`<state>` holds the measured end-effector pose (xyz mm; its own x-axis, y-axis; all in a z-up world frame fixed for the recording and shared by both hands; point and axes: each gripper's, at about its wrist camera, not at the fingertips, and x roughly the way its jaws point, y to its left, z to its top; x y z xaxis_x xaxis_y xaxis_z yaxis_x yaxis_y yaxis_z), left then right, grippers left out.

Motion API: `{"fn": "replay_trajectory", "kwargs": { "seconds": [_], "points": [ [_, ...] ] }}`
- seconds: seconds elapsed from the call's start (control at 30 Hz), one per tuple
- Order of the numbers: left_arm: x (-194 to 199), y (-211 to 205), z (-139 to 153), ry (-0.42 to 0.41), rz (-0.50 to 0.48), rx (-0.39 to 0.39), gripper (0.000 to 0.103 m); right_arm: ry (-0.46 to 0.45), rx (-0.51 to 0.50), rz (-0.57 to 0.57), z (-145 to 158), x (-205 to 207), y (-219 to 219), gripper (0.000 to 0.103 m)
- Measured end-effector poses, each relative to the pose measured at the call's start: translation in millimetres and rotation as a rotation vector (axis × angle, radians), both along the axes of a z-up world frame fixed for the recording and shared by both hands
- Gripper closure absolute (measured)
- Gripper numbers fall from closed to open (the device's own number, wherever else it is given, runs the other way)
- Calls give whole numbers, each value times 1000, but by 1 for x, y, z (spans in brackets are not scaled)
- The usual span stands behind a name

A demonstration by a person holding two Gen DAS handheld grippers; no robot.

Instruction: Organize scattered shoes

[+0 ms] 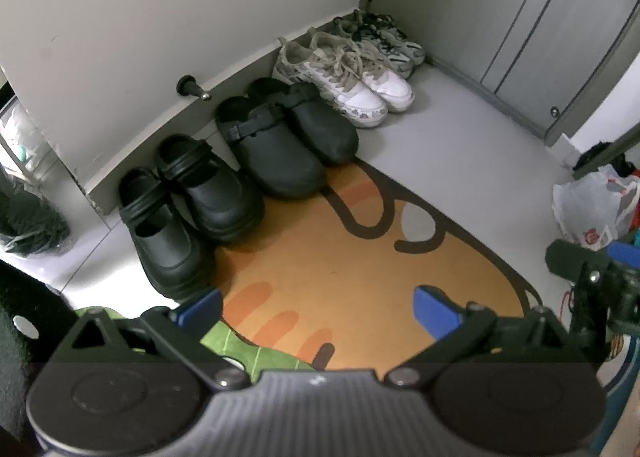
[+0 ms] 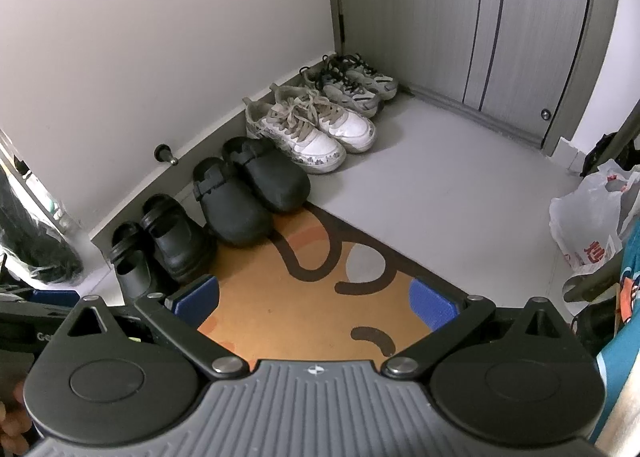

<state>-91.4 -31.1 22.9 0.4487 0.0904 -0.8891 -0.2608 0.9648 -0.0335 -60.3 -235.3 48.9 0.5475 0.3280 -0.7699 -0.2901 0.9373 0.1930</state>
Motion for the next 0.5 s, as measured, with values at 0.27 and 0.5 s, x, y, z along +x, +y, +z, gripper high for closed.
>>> {"fn": "replay_trajectory", "kwargs": {
  "seconds": [0.27,0.5],
  "points": [
    [2,-3,2,-9,-2,-7,0,-2,-7,4,-1,0,1,0],
    [2,-4,3,-16,-10,-8,0,-7,-15,9,-1,0,2,0]
  ]
}}
